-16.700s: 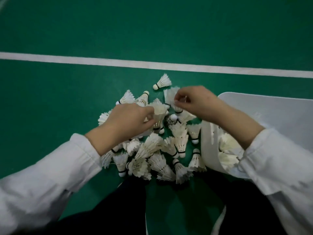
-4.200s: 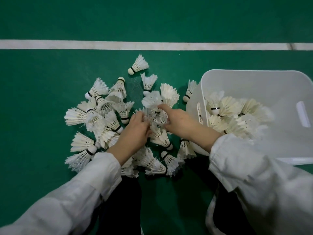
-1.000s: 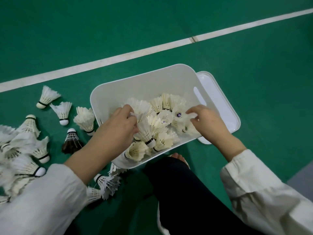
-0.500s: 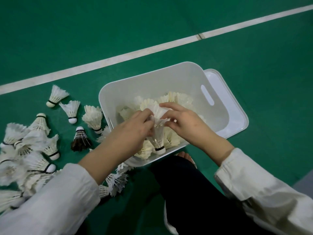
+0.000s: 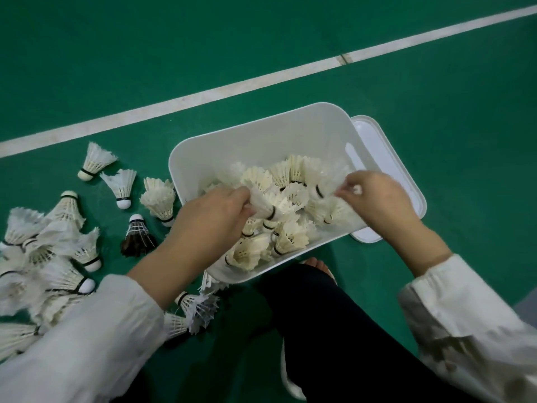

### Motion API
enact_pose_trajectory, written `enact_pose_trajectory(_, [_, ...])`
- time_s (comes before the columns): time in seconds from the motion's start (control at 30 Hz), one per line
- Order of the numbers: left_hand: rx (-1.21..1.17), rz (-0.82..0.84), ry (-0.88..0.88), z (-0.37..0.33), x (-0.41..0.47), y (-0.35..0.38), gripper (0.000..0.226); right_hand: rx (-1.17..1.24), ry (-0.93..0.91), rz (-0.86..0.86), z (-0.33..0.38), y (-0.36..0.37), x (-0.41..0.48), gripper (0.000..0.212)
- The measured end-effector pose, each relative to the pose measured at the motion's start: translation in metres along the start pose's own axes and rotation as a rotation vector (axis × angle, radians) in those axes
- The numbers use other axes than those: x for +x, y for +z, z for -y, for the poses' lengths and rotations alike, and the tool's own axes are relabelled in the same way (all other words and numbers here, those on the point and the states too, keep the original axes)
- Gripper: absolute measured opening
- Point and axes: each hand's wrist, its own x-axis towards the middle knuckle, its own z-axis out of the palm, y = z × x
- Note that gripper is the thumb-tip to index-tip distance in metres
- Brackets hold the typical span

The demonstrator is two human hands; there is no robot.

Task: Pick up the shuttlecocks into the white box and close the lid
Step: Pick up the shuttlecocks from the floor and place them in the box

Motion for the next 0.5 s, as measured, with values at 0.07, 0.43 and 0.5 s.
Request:
enact_pose_trajectory(0.07, [0.034, 0.013, 0.0, 0.003, 0.0, 0.0, 0.022, -0.127, -0.043, 0.157, 0.007, 0.015, -0.005, 0.02])
enact_pose_trajectory(0.43, [0.002, -0.08, 0.159, -0.003, 0.001, -0.001, 0.02, 0.323, -0.36, 0.173, 0.058, 0.003, -0.023, 0.054])
enact_pose_trajectory(0.5, [-0.03, -0.066, 0.234, -0.006, 0.0, -0.003, 0.016, 0.237, -0.421, 0.209, 0.065, 0.008, -0.019, 0.04])
